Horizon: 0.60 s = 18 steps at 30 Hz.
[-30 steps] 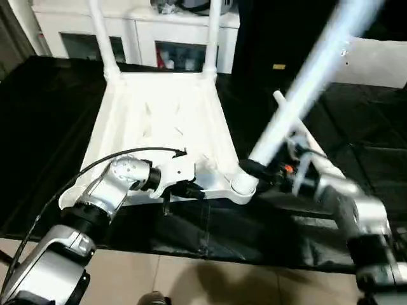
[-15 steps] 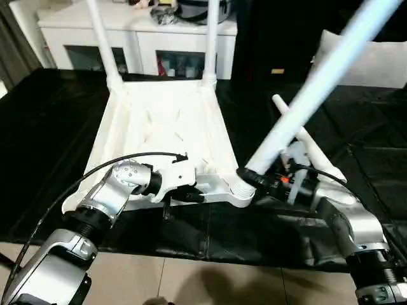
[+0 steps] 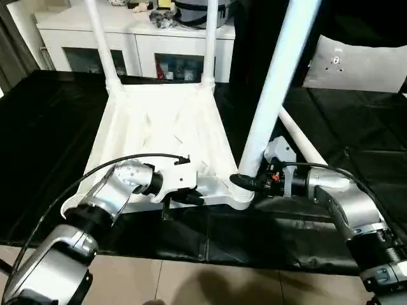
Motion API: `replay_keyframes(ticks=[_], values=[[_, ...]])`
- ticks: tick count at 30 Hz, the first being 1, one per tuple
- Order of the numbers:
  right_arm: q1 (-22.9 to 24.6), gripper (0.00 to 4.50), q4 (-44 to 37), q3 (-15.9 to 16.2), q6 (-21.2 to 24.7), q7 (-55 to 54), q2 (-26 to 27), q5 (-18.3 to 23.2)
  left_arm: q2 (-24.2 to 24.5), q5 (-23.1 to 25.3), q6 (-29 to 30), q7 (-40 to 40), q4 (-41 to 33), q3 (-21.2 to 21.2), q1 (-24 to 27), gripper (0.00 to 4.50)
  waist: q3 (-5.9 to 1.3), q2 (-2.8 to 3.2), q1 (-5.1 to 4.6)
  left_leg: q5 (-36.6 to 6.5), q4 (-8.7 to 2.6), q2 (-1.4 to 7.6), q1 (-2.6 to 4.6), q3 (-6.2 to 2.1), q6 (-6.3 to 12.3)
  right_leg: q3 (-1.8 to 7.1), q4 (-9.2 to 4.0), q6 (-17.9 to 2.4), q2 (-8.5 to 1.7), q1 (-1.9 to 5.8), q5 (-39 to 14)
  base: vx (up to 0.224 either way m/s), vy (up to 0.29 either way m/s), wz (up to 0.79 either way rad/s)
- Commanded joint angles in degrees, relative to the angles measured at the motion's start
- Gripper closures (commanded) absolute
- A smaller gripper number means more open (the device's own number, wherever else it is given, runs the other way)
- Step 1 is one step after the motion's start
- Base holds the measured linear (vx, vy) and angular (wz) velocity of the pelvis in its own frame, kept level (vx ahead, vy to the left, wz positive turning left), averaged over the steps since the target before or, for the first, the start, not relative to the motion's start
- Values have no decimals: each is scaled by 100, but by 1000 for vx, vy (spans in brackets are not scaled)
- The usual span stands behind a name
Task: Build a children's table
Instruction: Insert table leg to table base
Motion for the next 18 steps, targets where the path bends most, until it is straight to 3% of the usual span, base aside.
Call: replay_keyframes(ticks=[1, 4, 5, 6, 7, 10, 12, 16, 17, 18], values=[[367, 262, 631, 541, 499, -8, -81, -525, 35, 225, -243, -44, 53, -23, -320, 450, -205, 68, -88, -3014, -443, 208, 192, -156, -255, 217, -653, -825, -448, -37, -3003, 0, 0, 0], [400, 262, 437, 536, 675, -124, 41, -453, -33, 273, -395, 61, 546, -5, -649, 450, -191, 99, -97, -3127, -438, 193, 213, -187, -253, 198, -705, -671, -464, -56, -3419, 0, 0, 0], [418, 262, 402, 523, 697, -148, 55, -443, -42, 270, -403, 71, 590, 1, -678, 450, -189, 93, -107, -3123, -448, 195, 201, -192, -253, 196, -710, -650, -460, -49, -3446, 0, 0, 0], [437, 262, 360, 490, 745, -279, 107, -453, -49, 277, -425, 98, 692, 14, -745, 450, -188, 136, -117, -3178, -452, 200, 210, -206, -264, 188, -714, -639, -466, -56, -3474, 0, 0, 0], [458, 262, 316, 450, 803, -453, 173, -472, -55, 289, -454, 131, 819, 28, -826, 450, -191, 112, -141, -3187, -455, 193, 210, -206, -254, 178, -727, -629, -457, -56, -3458, 0, 0, 0], [487, 262, 308, 366, 860, -900, 341, -535, -49, 288, -489, 65, 976, 82, -916, 450, -193, 156, -220, -3242, -496, 200, 175, -236, -276, 157, -722, -653, -472, -19, -3376, 0, 0, 0], [505, 262, 272, 283, 968, -1226, 517, -543, -8, 220, -430, -114, 922, 135, -847, 450, -181, 152, -262, -3311, -514, 203, 149, -249, -282, 148, -730, -665, -483, -21, -3419, 0, 0, 0], [448, 262, 263, 146, 1133, -1633, 781, -487, 115, -54, -143, -532, 568, 223, -503, 450, -161, 157, -360, -3584, -513, 206, 185, -280, -299, 107, -778, -613, -504, -58, -3698, 0, 0, 0], [415, 262, 285, 96, 1164, -1760, 848, -476, 175, -153, 28, -621, 315, 254, -331, 450, -167, 181, -365, -3596, -526, 215, 169, -301, -320, 105, -747, -646, -520, -37, -3632, 0, 0, 0], [369, 262, 317, 50, 1193, -1897, 914, -467, 226, -233, 181, -670, 91, 296, -172, 450, -164, 166, -414, -3618, -590, 234, 86, -318, -342, 83, -713, -689, -508, 17, -3427, 0, 0, 0]])
